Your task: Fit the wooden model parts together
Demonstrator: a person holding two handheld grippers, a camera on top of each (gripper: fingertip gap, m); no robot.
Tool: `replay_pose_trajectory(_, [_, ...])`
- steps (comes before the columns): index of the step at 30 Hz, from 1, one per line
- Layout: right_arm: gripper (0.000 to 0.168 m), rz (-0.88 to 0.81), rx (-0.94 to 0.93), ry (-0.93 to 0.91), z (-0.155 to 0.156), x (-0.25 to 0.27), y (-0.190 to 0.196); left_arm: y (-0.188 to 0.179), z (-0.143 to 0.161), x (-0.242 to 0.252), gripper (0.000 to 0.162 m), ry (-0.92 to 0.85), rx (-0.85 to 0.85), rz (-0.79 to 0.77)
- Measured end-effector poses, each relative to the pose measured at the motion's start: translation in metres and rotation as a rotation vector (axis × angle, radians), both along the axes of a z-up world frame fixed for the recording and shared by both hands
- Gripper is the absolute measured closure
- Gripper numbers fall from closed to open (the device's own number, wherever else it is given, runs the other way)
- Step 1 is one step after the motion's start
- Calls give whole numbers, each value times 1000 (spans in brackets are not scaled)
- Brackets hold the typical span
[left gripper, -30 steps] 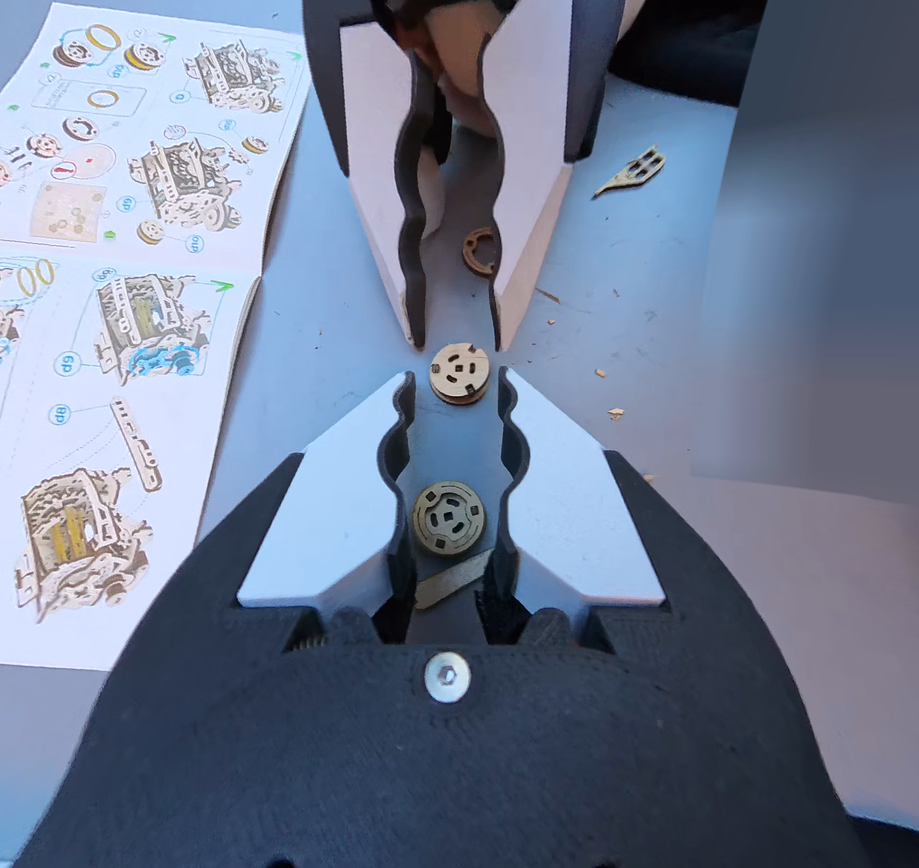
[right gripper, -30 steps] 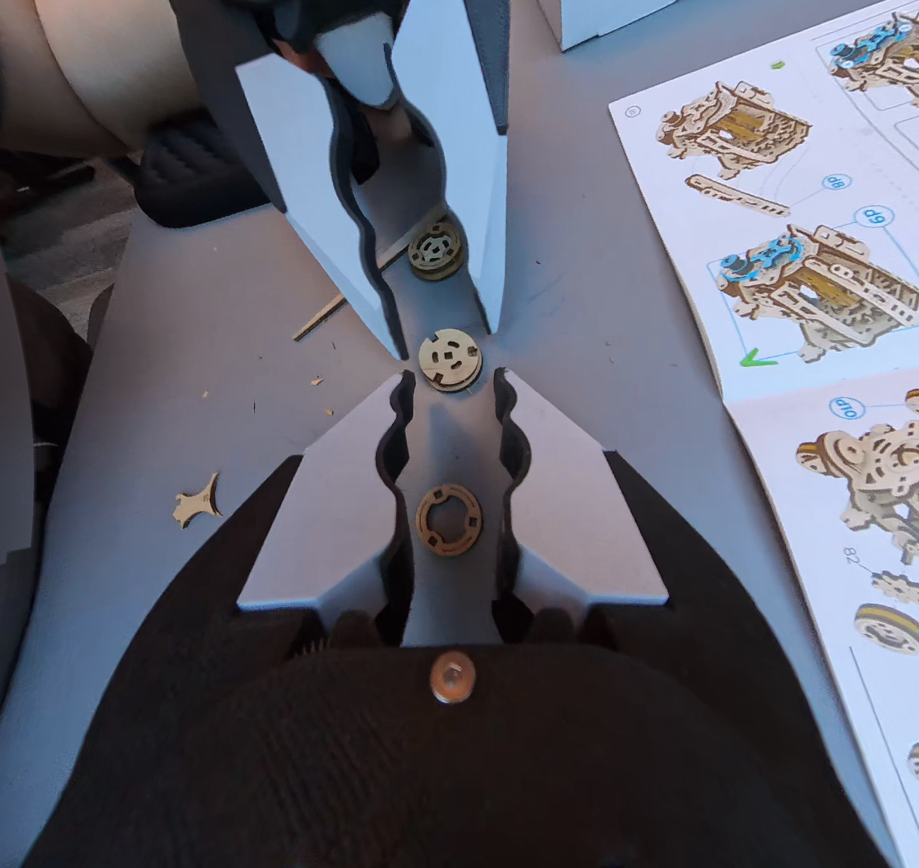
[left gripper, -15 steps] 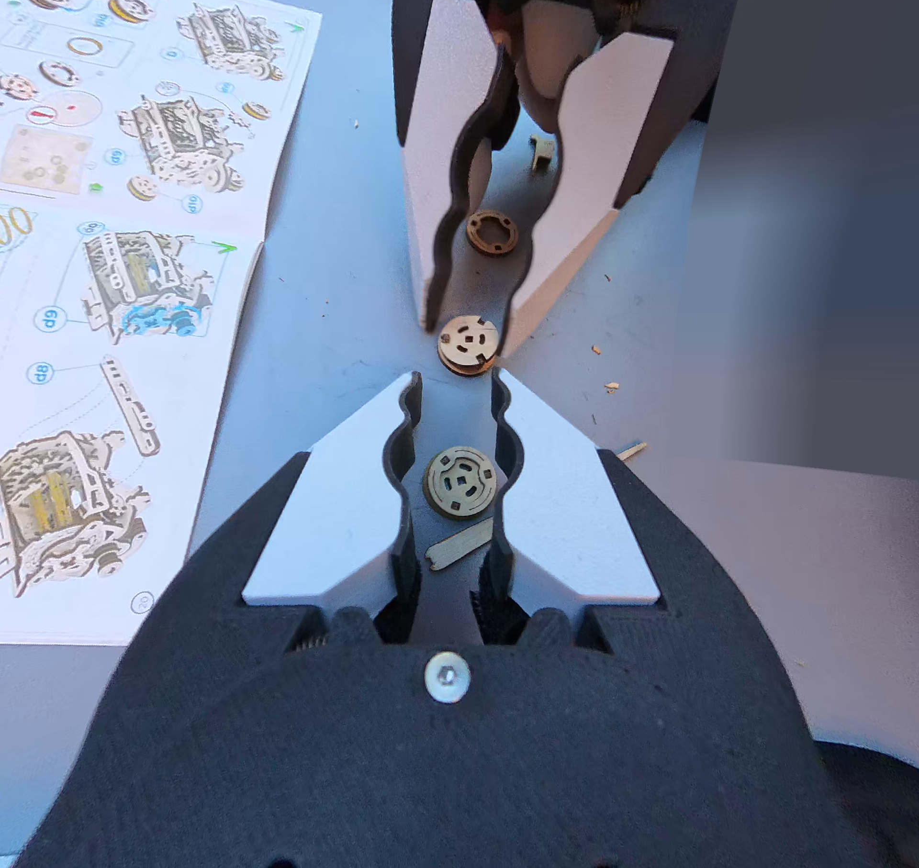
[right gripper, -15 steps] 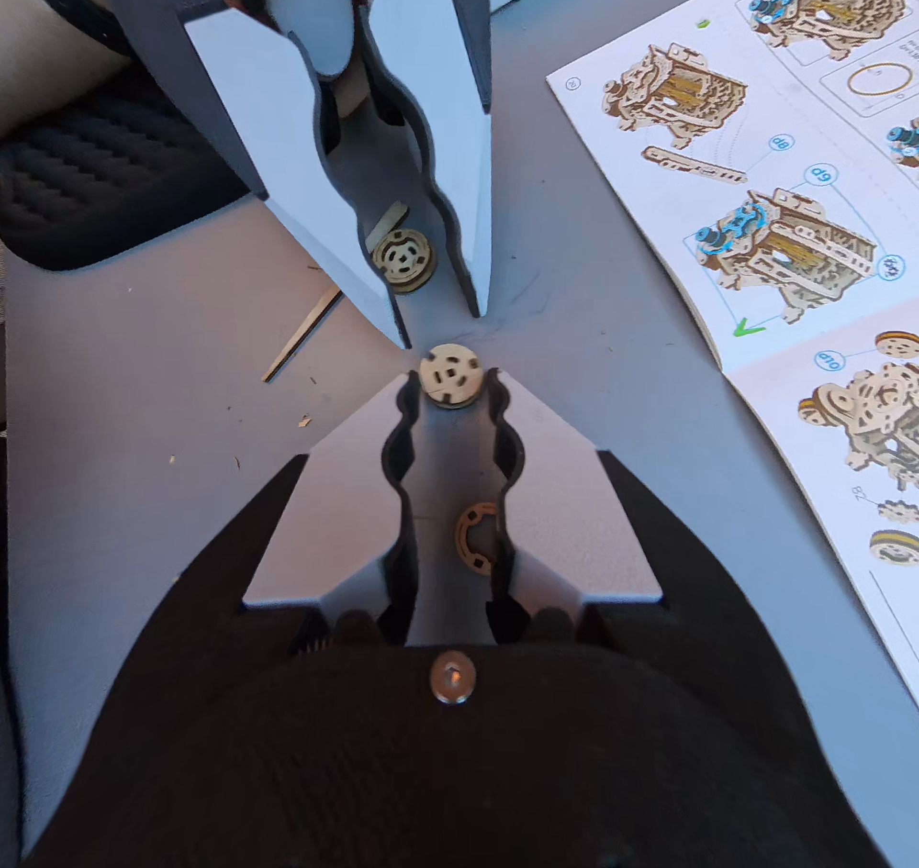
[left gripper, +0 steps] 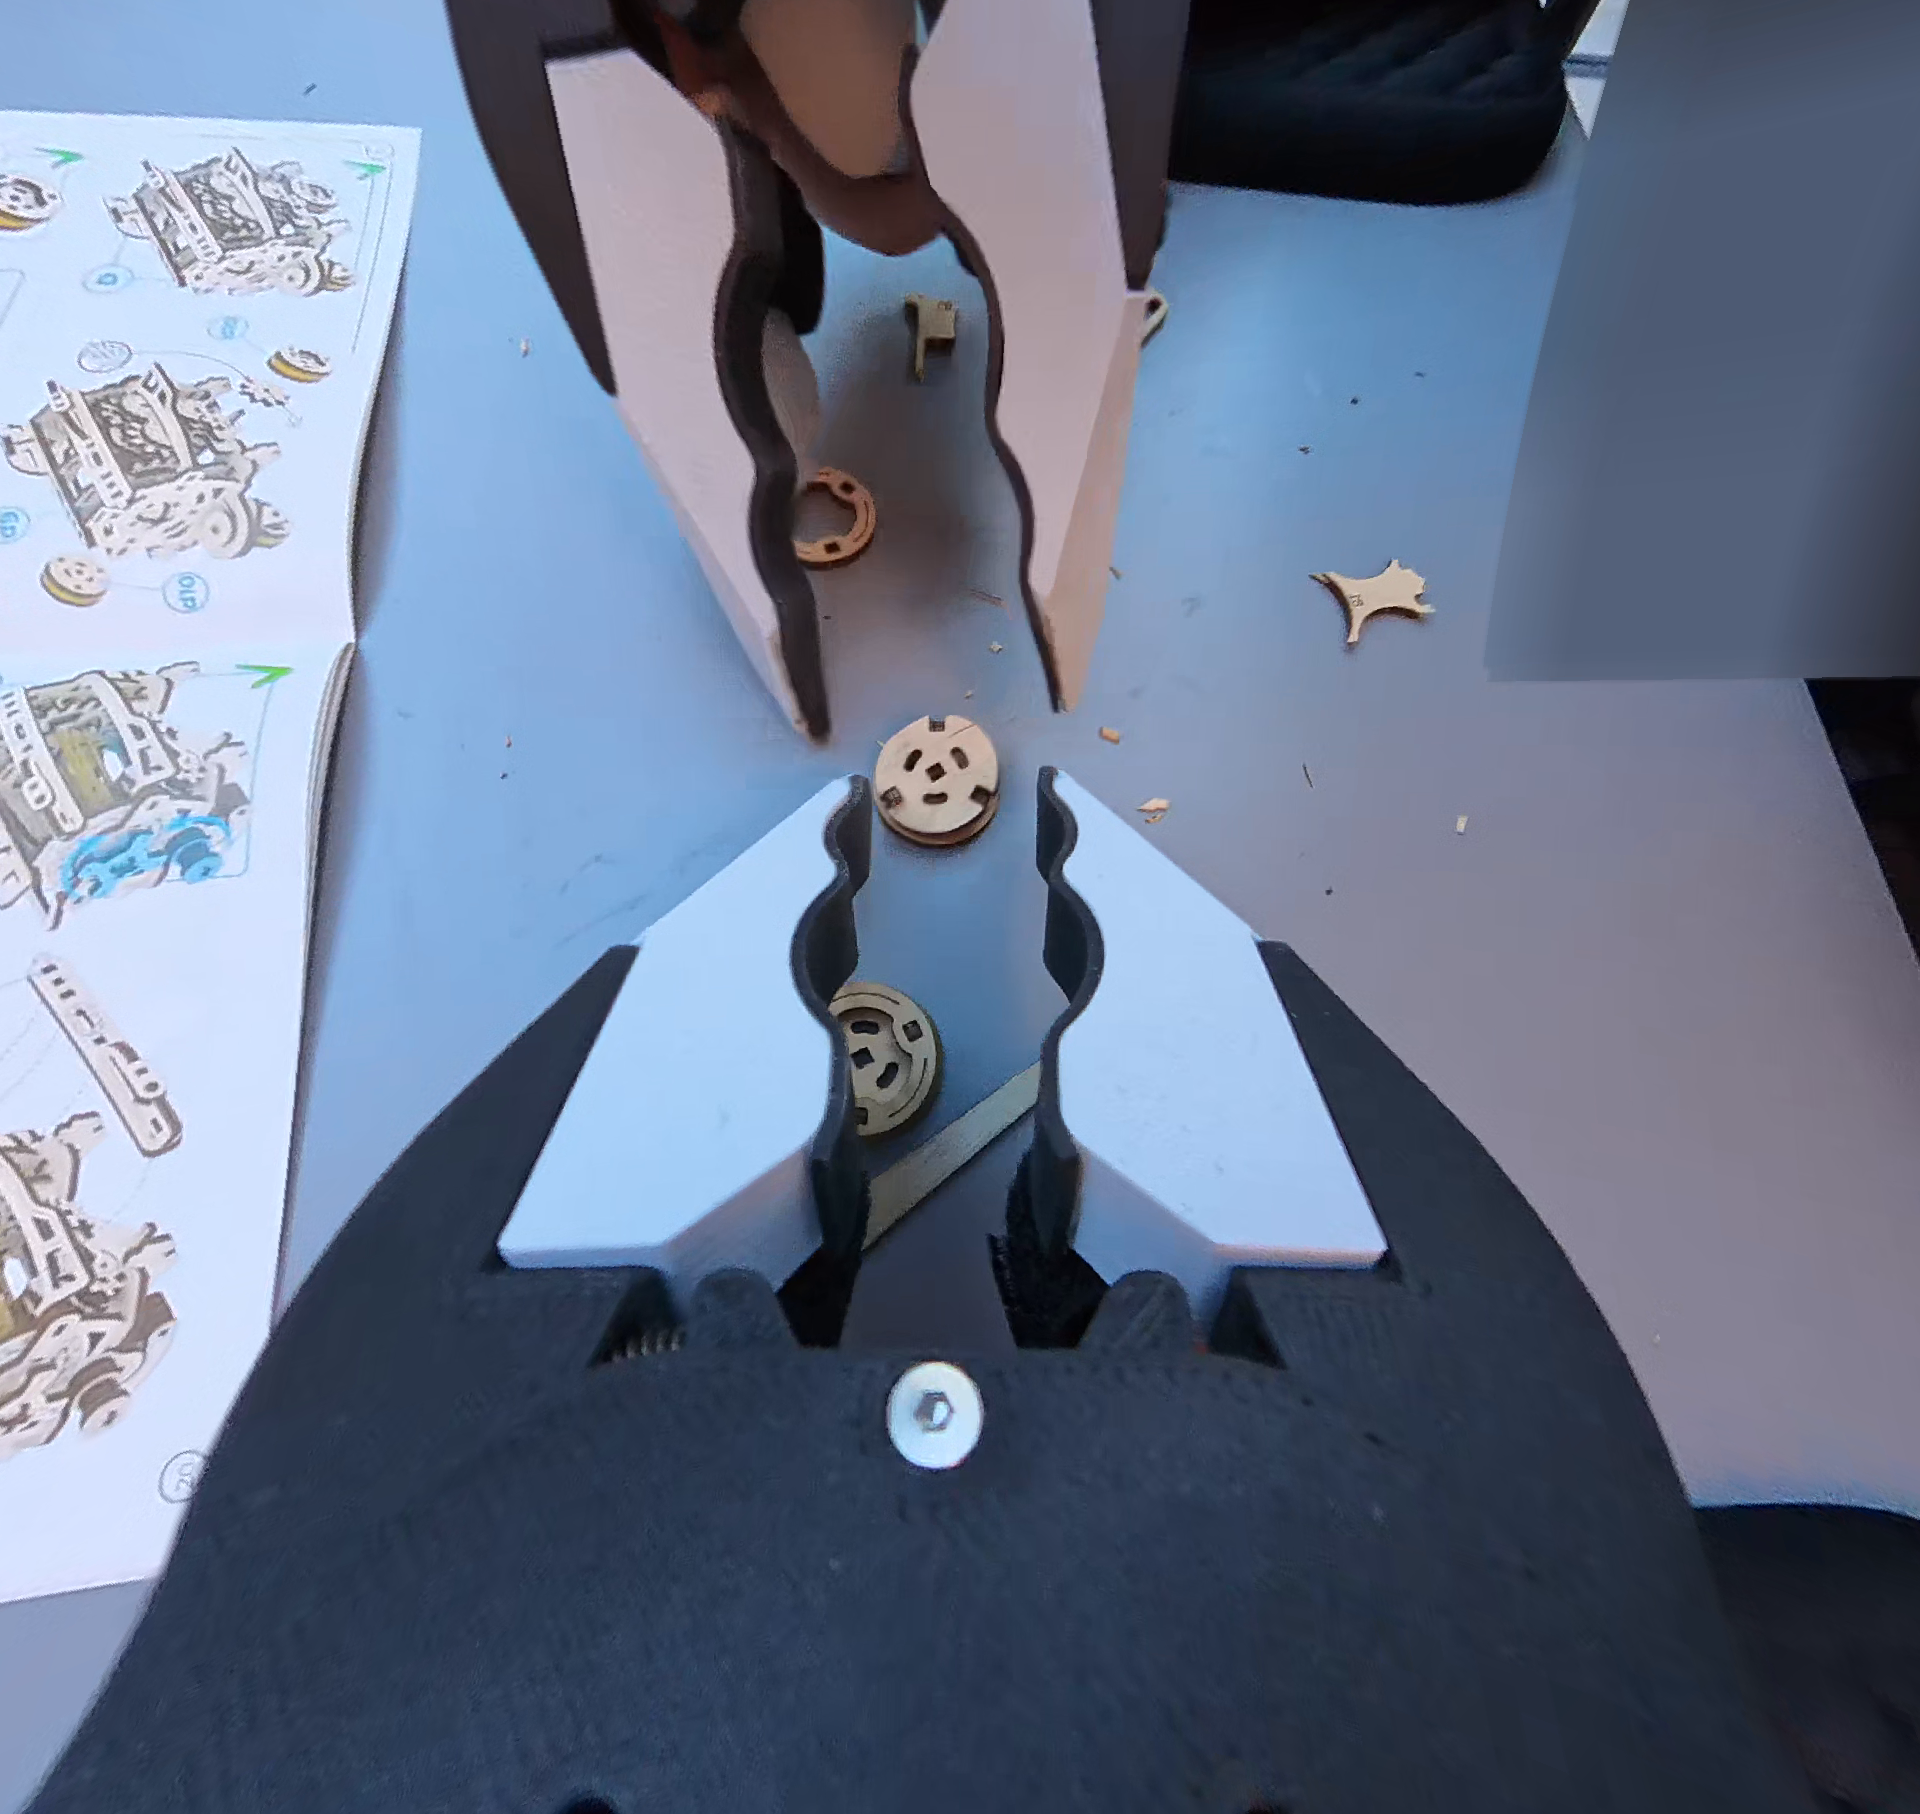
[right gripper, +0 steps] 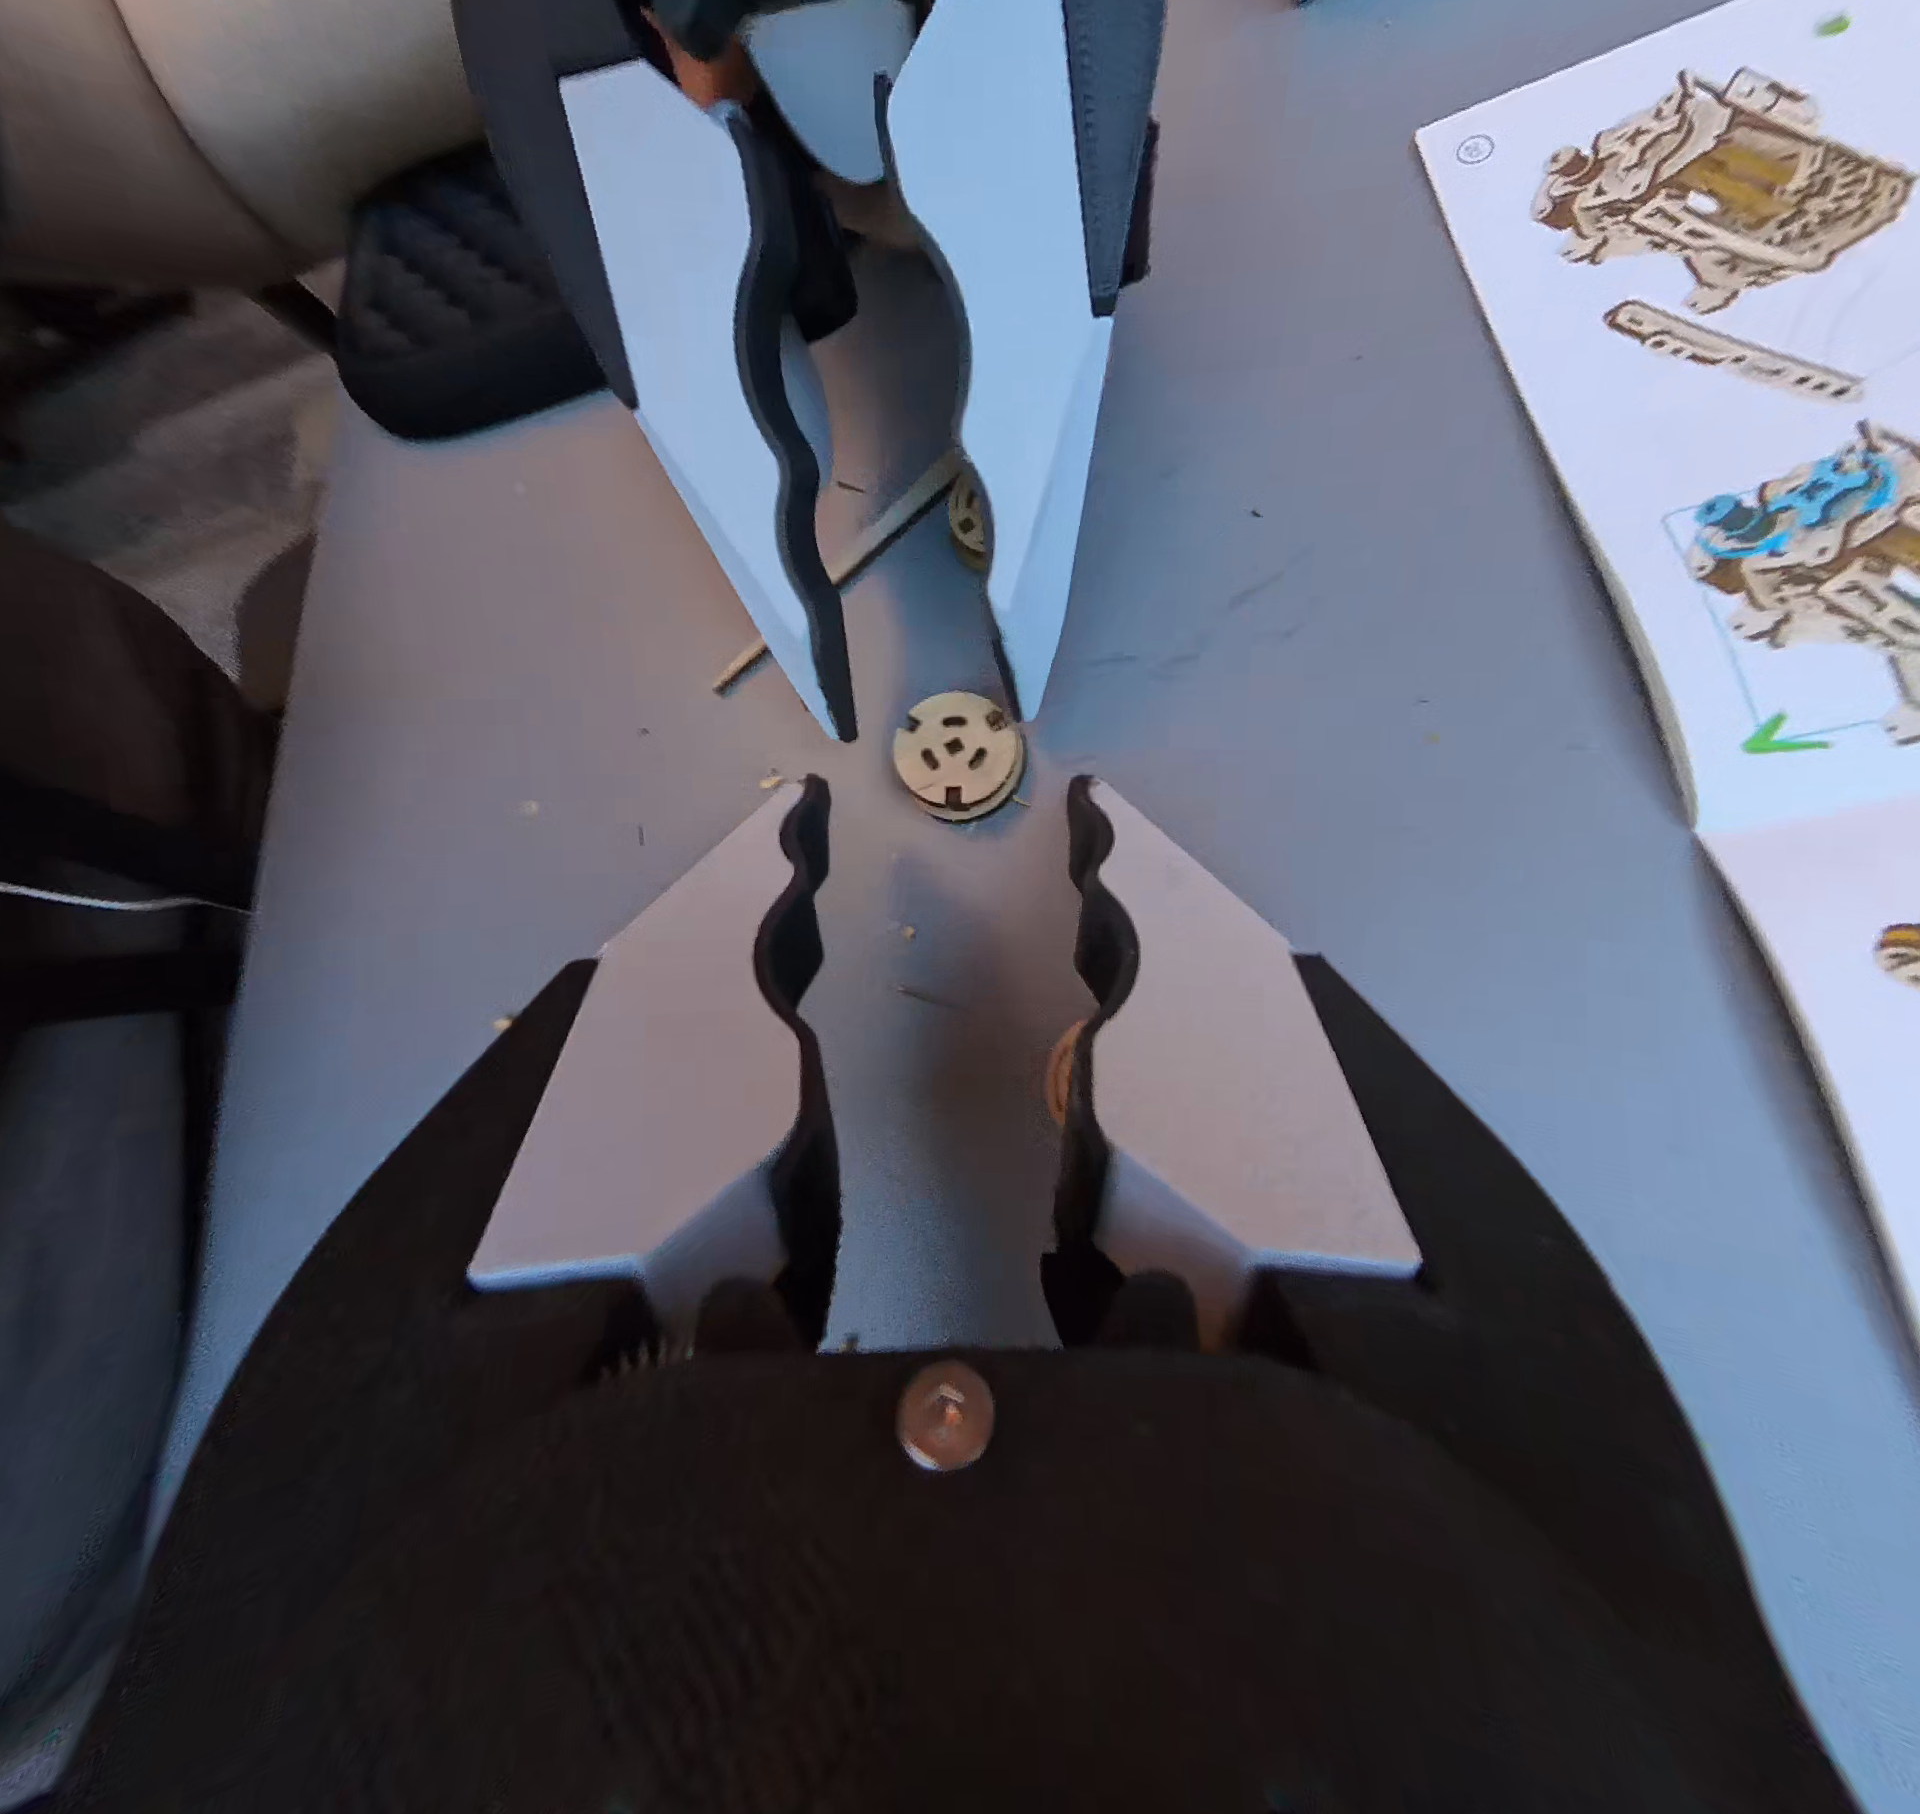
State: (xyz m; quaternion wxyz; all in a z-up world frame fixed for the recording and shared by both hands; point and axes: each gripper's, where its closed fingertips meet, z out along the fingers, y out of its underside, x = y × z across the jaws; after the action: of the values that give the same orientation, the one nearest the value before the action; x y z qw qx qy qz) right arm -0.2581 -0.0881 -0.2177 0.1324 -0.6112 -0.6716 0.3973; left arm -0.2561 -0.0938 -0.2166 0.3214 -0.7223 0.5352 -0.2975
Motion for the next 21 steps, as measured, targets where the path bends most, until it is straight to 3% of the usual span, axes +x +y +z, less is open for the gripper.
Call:
replay_pose_trajectory(10, [140, -172, -63, -38, -3, -7, 4, 6, -3, -1, 140, 40, 23, 46])
replay_pose_trajectory(19, [141, 3, 17, 37, 0, 1, 7, 0, -5, -1, 146, 47, -7, 22])
replay_pose_trajectory(21, [149, 7, 6, 92, 10, 2, 9, 3, -6, -4, 142, 50, -7, 39])
